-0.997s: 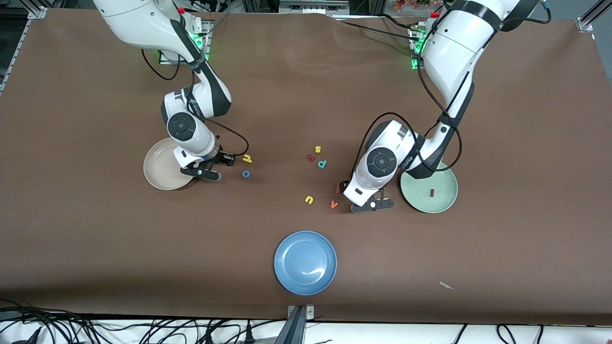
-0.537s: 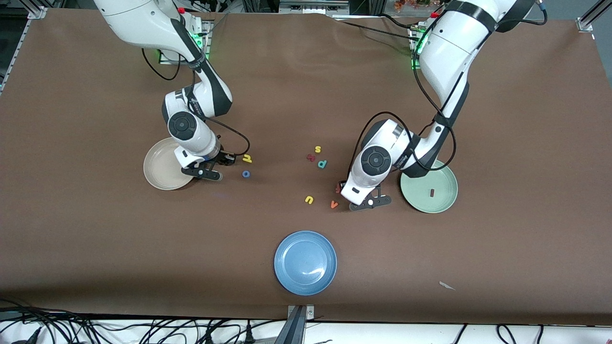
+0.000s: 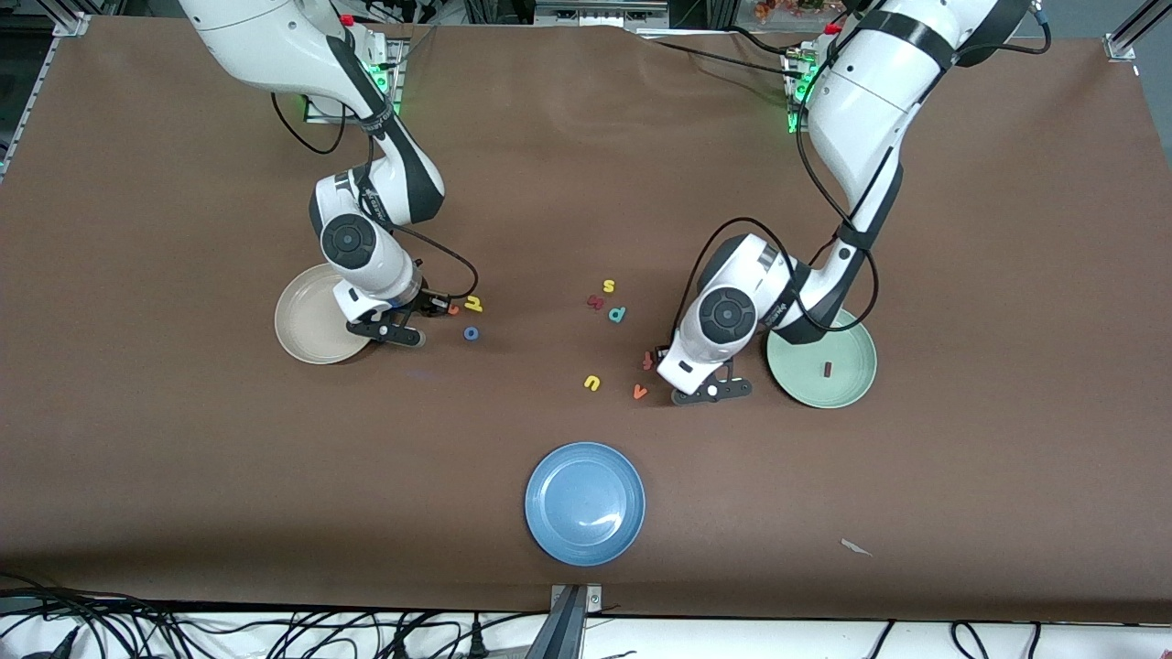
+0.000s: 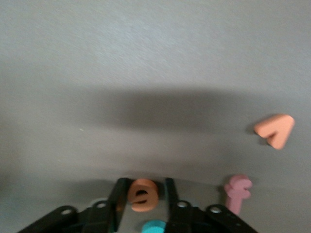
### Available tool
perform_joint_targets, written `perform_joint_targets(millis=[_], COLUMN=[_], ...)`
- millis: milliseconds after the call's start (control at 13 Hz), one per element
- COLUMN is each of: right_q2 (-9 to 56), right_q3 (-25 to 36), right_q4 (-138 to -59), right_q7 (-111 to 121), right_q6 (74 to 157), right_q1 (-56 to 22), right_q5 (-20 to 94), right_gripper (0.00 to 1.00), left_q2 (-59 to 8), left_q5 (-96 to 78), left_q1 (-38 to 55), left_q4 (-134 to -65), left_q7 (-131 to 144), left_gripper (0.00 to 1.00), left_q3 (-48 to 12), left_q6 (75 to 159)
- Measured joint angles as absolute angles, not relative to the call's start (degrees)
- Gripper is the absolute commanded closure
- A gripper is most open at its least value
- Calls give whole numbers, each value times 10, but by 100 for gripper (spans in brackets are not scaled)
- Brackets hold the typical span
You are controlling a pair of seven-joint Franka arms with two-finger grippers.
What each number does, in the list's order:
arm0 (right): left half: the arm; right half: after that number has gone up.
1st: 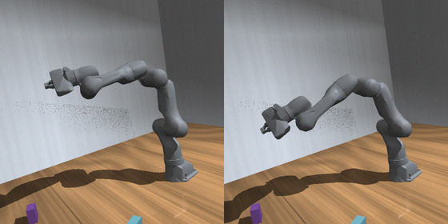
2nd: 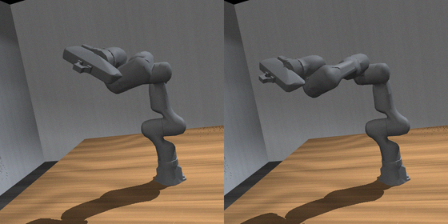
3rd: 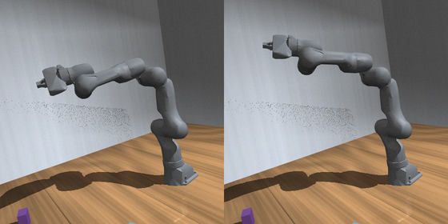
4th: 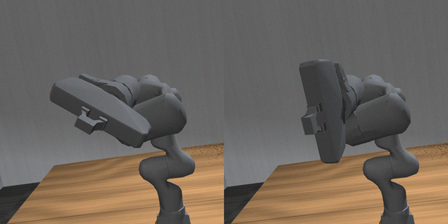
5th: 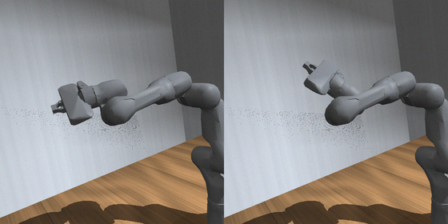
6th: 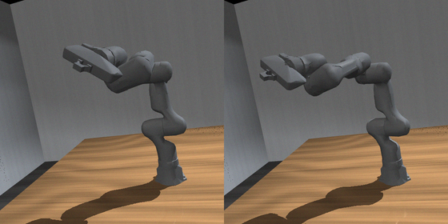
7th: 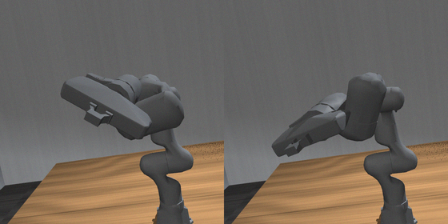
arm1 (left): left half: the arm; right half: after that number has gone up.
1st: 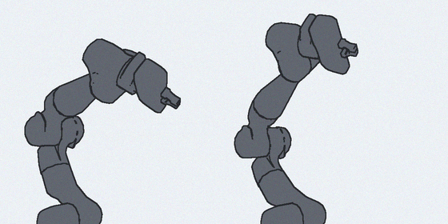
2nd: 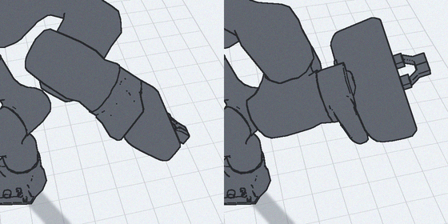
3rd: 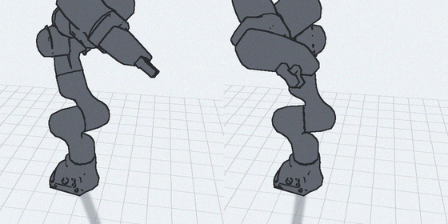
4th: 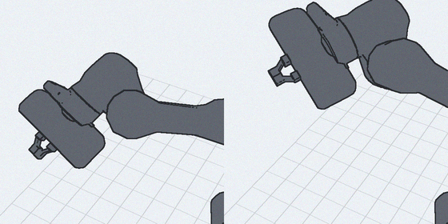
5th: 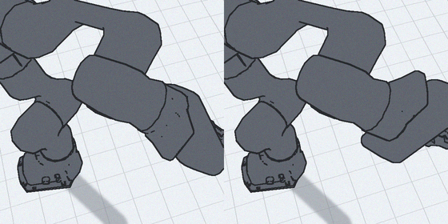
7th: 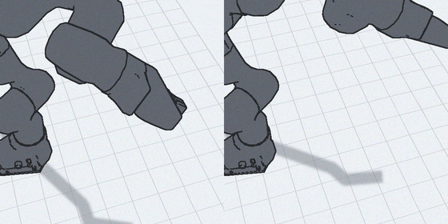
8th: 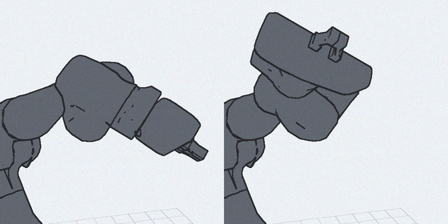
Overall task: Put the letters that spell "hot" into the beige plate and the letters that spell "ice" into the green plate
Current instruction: 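Grasp the orange e with the left gripper while the right gripper grips orange letter, then place the orange letter e into the green plate with the left gripper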
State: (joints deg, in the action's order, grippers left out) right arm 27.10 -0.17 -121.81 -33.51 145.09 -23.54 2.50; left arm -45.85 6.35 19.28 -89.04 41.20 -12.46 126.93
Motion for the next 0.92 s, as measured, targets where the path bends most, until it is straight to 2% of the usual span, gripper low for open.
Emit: perform_joint_targets(millis=[77, 153, 230, 307, 460, 537, 767, 843, 920], right_q2=[271, 271, 271, 269, 260, 256, 254, 257, 261], right_q3=[-2, -2, -2, -3, -9, -11, -22, -23, -23], right_q4=[-1216, -1212, -1206, -1198, -1183, -1178, -1173, -1173, -1173], right_q7=[-336, -337, -337, -337, -337, -337, -339, -340, -340], right_q6=[1449, 1445, 1437, 1423, 1408, 1405, 1401, 1400, 1399], right_q1=[-235, -235, -236, -236, -237, -238, -244, -248, -251], right_q5=[25, 25, 25, 25, 25, 25, 25, 25, 25], right_gripper=[92, 73, 57, 50, 46, 37, 36, 37, 37], left_q2=[-458, -457, -457, -457, -456, -454, -430, -418, -406], left_q5=[64, 64, 64, 64, 64, 64, 64, 64, 64], left_q1=[194, 194, 193, 193, 191, 188, 166, 155, 143], left_q4=[-892, -892, -894, -894, -894, -893, -888, -886, -886], left_q7=[412, 408, 397, 386, 377, 375, 335, 312, 285], left_gripper=[82, 89, 91, 91, 90, 90, 89, 85, 84], left_q3=[-127, -127, -127, -127, -127, -127, -126, -126, -126], left_q6=[1269, 1267, 1266, 1266, 1266, 1266, 1255, 1239, 1215])
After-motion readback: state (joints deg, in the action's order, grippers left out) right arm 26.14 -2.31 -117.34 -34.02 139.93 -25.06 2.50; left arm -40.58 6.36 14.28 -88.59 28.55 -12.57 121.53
